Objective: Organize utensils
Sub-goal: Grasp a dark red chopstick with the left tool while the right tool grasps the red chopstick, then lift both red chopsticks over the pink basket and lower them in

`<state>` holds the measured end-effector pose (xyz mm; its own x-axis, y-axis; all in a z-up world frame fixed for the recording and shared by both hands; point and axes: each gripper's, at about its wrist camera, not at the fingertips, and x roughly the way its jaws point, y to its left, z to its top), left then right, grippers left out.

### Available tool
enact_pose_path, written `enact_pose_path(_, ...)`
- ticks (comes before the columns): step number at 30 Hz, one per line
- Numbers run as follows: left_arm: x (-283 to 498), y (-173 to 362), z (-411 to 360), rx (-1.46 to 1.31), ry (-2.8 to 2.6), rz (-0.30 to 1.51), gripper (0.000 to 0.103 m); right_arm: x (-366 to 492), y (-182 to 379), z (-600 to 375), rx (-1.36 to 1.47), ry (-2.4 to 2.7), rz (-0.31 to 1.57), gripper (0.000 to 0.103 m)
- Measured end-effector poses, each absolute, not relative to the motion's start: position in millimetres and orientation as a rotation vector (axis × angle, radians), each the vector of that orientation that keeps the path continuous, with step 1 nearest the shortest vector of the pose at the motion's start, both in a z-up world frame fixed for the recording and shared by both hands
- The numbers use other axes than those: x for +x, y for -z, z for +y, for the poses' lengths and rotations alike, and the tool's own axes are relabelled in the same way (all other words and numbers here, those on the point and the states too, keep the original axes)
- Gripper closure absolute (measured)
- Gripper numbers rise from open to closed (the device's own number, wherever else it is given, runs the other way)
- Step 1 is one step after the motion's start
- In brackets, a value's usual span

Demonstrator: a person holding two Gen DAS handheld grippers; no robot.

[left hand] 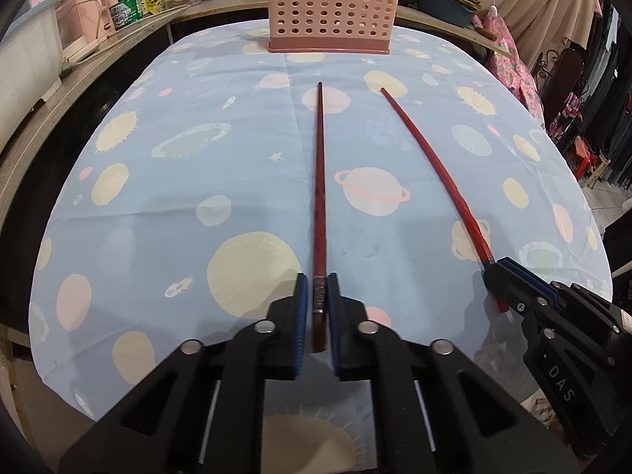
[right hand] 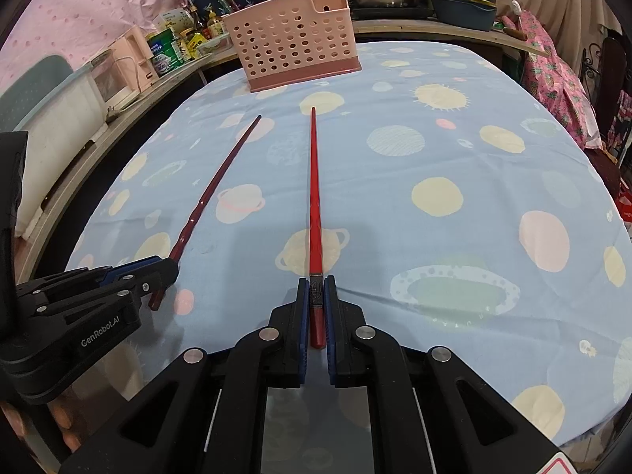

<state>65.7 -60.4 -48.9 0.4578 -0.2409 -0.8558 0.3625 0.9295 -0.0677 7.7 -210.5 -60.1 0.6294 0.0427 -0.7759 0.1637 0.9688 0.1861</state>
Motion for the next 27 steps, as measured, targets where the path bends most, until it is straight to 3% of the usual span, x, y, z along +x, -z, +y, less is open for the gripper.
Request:
enact_pose_path(16,67.1,39.4,-57.9,0.11,0.388,1.035,0.096,10.0,53.4,-210.1,0.24,0.066,0.887,0.096)
enact_pose_path(27,77.9,-15.0,-34.7,0.008,0.368,0.944,0.096,14.4,3.6,-224.1,0.263,0.053,0.775,0.096)
